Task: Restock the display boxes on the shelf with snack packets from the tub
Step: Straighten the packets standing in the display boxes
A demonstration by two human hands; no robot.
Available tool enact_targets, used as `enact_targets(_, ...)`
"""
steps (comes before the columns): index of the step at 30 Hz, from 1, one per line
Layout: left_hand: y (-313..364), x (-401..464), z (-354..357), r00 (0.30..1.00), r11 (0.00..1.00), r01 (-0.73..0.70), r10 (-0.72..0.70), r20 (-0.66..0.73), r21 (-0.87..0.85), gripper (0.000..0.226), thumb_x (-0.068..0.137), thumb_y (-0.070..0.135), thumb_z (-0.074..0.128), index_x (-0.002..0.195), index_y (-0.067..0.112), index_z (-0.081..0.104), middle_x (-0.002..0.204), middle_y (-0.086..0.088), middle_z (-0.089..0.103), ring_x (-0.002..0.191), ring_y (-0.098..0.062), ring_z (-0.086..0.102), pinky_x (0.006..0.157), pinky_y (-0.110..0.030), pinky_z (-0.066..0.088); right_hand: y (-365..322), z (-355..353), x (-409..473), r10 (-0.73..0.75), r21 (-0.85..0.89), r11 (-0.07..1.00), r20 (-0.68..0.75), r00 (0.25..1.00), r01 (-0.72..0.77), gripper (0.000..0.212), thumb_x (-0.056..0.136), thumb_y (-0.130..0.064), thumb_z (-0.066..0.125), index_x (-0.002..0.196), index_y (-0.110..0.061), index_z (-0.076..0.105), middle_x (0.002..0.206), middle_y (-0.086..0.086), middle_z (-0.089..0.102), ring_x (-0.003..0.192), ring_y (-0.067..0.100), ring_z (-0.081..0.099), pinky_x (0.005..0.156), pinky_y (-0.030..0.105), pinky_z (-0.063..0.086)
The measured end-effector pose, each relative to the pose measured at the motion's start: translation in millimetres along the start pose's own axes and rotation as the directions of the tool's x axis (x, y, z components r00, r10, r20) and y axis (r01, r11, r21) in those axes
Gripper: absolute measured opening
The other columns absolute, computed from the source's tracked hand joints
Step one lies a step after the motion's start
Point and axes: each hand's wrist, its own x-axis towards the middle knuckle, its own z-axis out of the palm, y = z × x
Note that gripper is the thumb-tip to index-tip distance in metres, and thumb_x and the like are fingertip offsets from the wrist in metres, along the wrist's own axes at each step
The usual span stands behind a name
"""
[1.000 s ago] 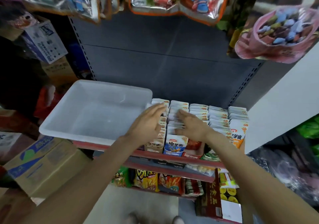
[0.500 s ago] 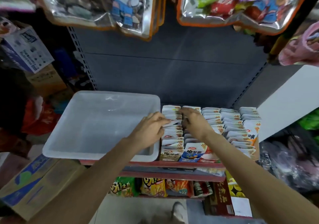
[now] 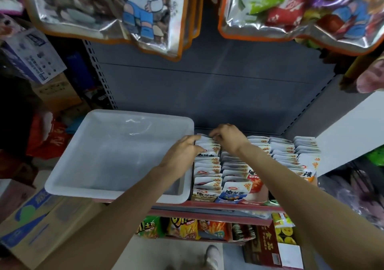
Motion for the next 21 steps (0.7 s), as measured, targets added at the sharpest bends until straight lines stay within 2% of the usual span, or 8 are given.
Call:
enact_targets(3, 2, -1, -4, 0.990, 0.992, -0.128, 0.128, 0.057, -0.004, 0.042, 0.089, -0.006, 0.051, 0.126, 0.012, 0.059, 0.139, -0.006, 0.050, 0.126, -0.017, 0.049, 0.108, -0.021, 0.033, 3, -1, 7, 0.037, 0.015, 0.999, 0.026, 0.999, -0.038, 0.031, 0.096, -0.010, 0.045, 0.117, -0.017, 0.066, 0.122, 0.006, 0.064, 0.108, 0.025, 0.060, 0.096, 0.037, 0.047)
enact_targets(5, 0, -4, 0, 0.979, 0.981, -0.196, 0.196, 0.059, -0.003, 0.043, 0.083, -0.011, 0.055, 0.120, 0.008, 0.063, 0.120, -0.011, 0.064, 0.108, -0.024, 0.061, 0.098, -0.032, 0.047, 4, -2, 10, 0.062, 0.026, 0.998, 0.038, 0.997, -0.063, 0.030, 0.095, -0.010, 0.045, 0.116, -0.017, 0.065, 0.119, 0.007, 0.065, 0.104, 0.026, 0.061, 0.094, 0.039, 0.049)
enact_targets(7, -3, -10, 2, 0.983, 0.985, -0.169, 0.170, 0.064, -0.020, 0.043, 0.085, -0.008, 0.055, 0.123, 0.012, 0.058, 0.110, -0.010, 0.068, 0.096, -0.025, 0.065, 0.084, -0.038, 0.054, 4, -3, 12, 0.053, 0.025, 0.998, 0.038, 0.998, -0.054, 0.028, 0.095, -0.009, 0.047, 0.116, -0.015, 0.065, 0.117, 0.008, 0.066, 0.103, 0.026, 0.062, 0.092, 0.038, 0.049)
enact_targets(9, -4, -15, 2, 0.994, 0.991, -0.093, 0.098, 0.043, -0.101, 0.037, 0.091, 0.001, 0.051, 0.125, 0.015, 0.044, 0.108, -0.010, 0.069, 0.091, -0.026, 0.066, 0.077, -0.042, 0.056, 3, -4, 12, 0.037, 0.022, 0.999, 0.041, 0.998, -0.038, 0.028, 0.095, -0.009, 0.048, 0.117, -0.013, 0.065, 0.116, 0.009, 0.066, 0.102, 0.026, 0.062, 0.092, 0.038, 0.049)
enact_targets(13, 3, -10, 0, 0.997, 0.983, 0.006, 0.009, 0.082, -0.184, 0.051, 0.095, 0.011, 0.048, 0.143, 0.011, 0.032, 0.123, -0.007, 0.062, 0.108, -0.020, 0.059, 0.095, -0.032, 0.047, 4, -4, 12, 0.017, 0.043, 0.999, 0.037, 0.999, -0.018, 0.028, 0.096, -0.014, 0.046, 0.117, -0.013, 0.065, 0.119, 0.007, 0.066, 0.105, 0.024, 0.061, 0.093, 0.035, 0.048)
enact_targets(15, 7, -3, -1, 0.991, 0.980, 0.075, -0.052, 0.124, -0.183, 0.058, 0.095, 0.015, 0.048, 0.147, 0.007, 0.023, 0.129, -0.008, 0.057, 0.113, -0.021, 0.055, 0.097, -0.032, 0.044, 3, -6, 11, 0.001, 0.060, 0.998, 0.035, 0.999, -0.003, 0.026, 0.096, -0.015, 0.048, 0.114, -0.012, 0.066, 0.117, 0.006, 0.067, 0.105, 0.023, 0.061, 0.094, 0.034, 0.047)
enact_targets(18, 11, 3, -4, 0.981, 0.989, 0.107, -0.088, 0.172, -0.104, 0.047, 0.097, 0.021, 0.043, 0.142, 0.006, 0.037, 0.122, -0.012, 0.050, 0.103, -0.023, 0.055, 0.090, -0.032, 0.044, 3, -6, 11, -0.021, 0.047, 0.999, 0.026, 0.999, 0.020, 0.025, 0.096, -0.010, 0.048, 0.111, -0.010, 0.068, 0.116, 0.006, 0.067, 0.106, 0.024, 0.060, 0.099, 0.033, 0.042)
enact_targets(21, 9, -3, -3, 0.989, 0.996, 0.042, -0.031, 0.143, -0.076, 0.036, 0.099, 0.022, 0.041, 0.130, 0.010, 0.055, 0.114, -0.008, 0.044, 0.099, -0.016, 0.052, 0.090, -0.026, 0.042, 4, -5, 12, -0.003, 0.032, 0.999, -0.006, 1.000, 0.003, 0.022, 0.095, -0.010, 0.046, 0.108, -0.017, 0.063, 0.109, 0.010, 0.066, 0.097, 0.026, 0.059, 0.087, 0.039, 0.049)
